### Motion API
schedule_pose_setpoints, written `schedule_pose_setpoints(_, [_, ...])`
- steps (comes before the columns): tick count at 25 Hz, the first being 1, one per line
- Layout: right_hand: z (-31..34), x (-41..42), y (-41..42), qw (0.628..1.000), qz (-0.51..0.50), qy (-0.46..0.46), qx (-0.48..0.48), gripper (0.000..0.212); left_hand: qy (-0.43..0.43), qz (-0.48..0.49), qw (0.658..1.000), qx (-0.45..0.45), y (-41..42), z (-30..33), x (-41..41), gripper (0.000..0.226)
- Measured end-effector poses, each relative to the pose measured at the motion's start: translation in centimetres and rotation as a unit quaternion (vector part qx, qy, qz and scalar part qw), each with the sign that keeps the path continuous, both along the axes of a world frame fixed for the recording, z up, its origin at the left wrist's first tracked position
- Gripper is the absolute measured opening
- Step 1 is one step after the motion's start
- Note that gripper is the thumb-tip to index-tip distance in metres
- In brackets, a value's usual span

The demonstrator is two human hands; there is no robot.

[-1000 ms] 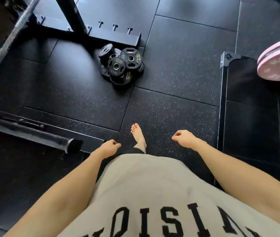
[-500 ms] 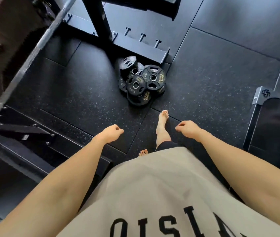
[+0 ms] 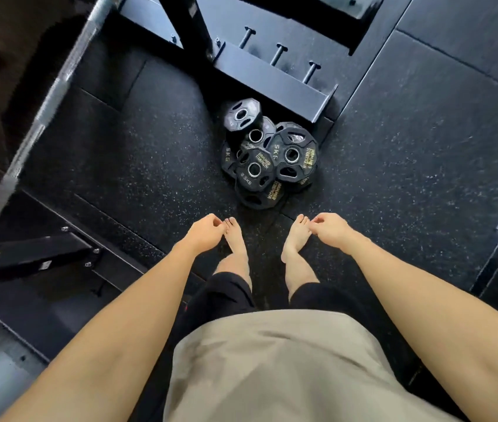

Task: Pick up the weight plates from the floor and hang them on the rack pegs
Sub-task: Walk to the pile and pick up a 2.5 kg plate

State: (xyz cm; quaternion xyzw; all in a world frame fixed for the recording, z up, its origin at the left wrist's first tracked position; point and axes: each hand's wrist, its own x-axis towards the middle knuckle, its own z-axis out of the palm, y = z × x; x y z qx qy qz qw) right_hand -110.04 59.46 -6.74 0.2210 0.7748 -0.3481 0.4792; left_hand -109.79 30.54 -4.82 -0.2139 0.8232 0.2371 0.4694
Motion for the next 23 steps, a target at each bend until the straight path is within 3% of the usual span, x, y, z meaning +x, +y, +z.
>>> schedule_pose_setpoints(5, [-8.6,-7.0,-2.5,0.997,-0.077,0.001,0.014,0.019,0.001,-0.036,0.999,0.0,-1.7,-9.2,-8.9,0.033])
schedule_pose_setpoints(12, [-28.0,-11.9,-7.3,0.969,-0.242,-0.047,0.021,0.022,0.027,-0.094,0.995,0.006,-2.7,-28.7,-19.5,0.038])
schedule_pose_setpoints(17, [-42.1,-13.8,-10.4,0.947,-0.308,-0.086,0.013,0.042,0.048,-0.139,0.989,0.012,-2.4,-43.5,-25.6,0.054])
schedule_pose_setpoints(23, [-48.9,-14.4,-13.5,0.922,-0.373,-0.103,-0.005,0.035,0.066,-0.168,0.984,0.017,-2.2,-51.2,-26.8,0.044])
